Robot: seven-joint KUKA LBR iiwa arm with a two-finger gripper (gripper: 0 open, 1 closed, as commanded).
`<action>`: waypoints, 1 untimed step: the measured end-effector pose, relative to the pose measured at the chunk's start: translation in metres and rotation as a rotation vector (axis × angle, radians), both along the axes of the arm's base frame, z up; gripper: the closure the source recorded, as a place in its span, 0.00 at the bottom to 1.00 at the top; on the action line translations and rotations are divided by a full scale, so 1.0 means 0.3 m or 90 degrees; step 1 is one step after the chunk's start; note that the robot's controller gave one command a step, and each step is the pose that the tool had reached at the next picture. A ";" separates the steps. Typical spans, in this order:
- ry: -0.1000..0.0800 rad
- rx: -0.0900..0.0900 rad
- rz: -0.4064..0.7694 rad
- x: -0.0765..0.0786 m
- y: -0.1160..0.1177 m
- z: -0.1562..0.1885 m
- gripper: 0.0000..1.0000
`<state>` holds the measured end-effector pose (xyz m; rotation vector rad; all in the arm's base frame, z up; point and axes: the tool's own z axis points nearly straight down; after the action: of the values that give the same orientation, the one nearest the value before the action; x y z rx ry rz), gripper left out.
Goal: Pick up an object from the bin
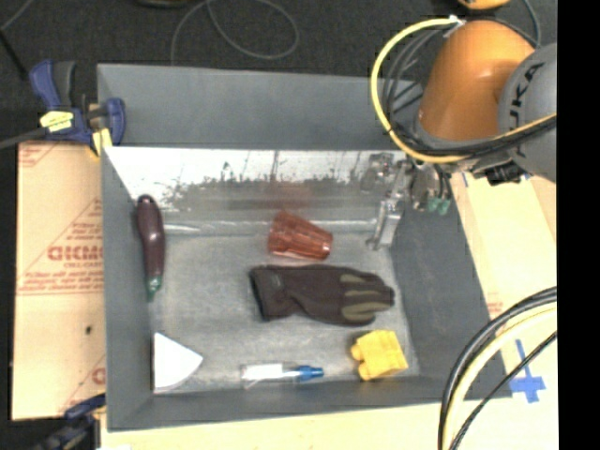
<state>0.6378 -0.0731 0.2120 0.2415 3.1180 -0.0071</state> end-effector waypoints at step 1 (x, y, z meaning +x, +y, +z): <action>0.000 0.000 0.000 0.001 -0.001 -0.002 0.00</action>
Offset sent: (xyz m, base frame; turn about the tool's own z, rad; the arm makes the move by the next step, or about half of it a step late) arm -0.0329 -0.0028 0.0178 -0.0604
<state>0.6381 -0.0734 0.2114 0.2419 3.1174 -0.0069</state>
